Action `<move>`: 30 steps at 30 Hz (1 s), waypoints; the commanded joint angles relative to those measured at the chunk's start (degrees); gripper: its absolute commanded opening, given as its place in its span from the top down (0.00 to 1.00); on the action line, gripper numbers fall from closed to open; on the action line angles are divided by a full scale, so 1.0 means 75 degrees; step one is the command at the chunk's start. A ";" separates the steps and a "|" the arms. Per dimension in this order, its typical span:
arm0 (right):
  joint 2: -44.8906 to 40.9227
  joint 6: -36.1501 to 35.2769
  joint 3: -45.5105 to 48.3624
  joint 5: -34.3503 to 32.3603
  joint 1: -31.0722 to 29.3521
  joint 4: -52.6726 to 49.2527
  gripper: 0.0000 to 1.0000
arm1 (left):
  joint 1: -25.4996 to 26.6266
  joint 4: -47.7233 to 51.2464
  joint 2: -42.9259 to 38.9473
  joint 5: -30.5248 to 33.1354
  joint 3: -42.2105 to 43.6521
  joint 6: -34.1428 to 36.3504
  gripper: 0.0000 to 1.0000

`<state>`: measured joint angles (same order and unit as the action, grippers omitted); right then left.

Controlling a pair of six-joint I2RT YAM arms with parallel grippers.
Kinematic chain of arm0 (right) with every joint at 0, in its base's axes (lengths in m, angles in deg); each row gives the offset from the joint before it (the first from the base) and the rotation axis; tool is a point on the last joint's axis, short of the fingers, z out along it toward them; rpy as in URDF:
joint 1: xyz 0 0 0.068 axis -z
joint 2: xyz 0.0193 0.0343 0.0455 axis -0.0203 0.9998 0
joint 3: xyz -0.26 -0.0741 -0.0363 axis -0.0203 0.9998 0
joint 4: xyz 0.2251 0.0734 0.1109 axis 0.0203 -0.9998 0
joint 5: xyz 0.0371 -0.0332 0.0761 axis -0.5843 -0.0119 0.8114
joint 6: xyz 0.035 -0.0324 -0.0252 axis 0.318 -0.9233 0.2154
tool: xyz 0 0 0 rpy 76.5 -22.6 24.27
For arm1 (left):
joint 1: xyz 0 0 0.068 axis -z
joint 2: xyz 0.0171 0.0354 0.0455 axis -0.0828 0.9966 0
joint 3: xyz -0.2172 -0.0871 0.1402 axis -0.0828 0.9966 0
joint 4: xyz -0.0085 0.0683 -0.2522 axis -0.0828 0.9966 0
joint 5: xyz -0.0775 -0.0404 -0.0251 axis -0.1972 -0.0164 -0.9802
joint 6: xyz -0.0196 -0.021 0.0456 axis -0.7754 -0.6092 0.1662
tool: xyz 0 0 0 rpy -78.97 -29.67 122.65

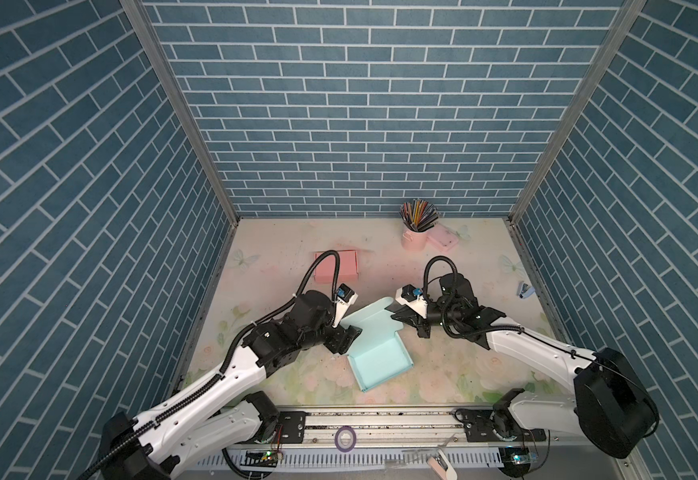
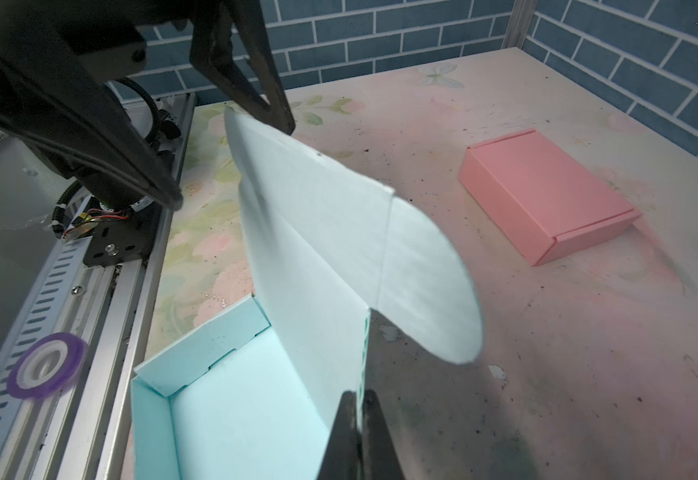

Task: Fold the paper box
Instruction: 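Grasp the lid flap edge with the right gripper while the left holds it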

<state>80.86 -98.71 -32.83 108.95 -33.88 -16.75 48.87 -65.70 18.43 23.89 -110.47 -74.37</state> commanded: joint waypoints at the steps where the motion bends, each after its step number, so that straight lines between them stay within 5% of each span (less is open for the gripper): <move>1: -0.0114 -0.0182 0.0147 -0.0131 0.0186 0.0170 1.00 | -0.0045 -0.1839 -0.0640 0.0125 0.0749 -0.0728 0.23; 18: -0.0167 0.0168 0.0500 -0.0088 0.0853 0.0784 1.00 | -0.0879 -0.4729 -0.0336 -0.1653 0.2675 -0.1151 0.27; 30: -0.0350 0.0258 0.0585 -0.0404 0.0853 0.0905 1.00 | -0.0832 -0.3861 -0.0994 -0.1442 0.3104 -0.1221 0.45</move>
<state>79.33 -97.20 -29.14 106.72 -27.67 -11.37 42.55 -96.60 12.90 12.22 -88.20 -83.10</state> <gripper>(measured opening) 0.049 0.559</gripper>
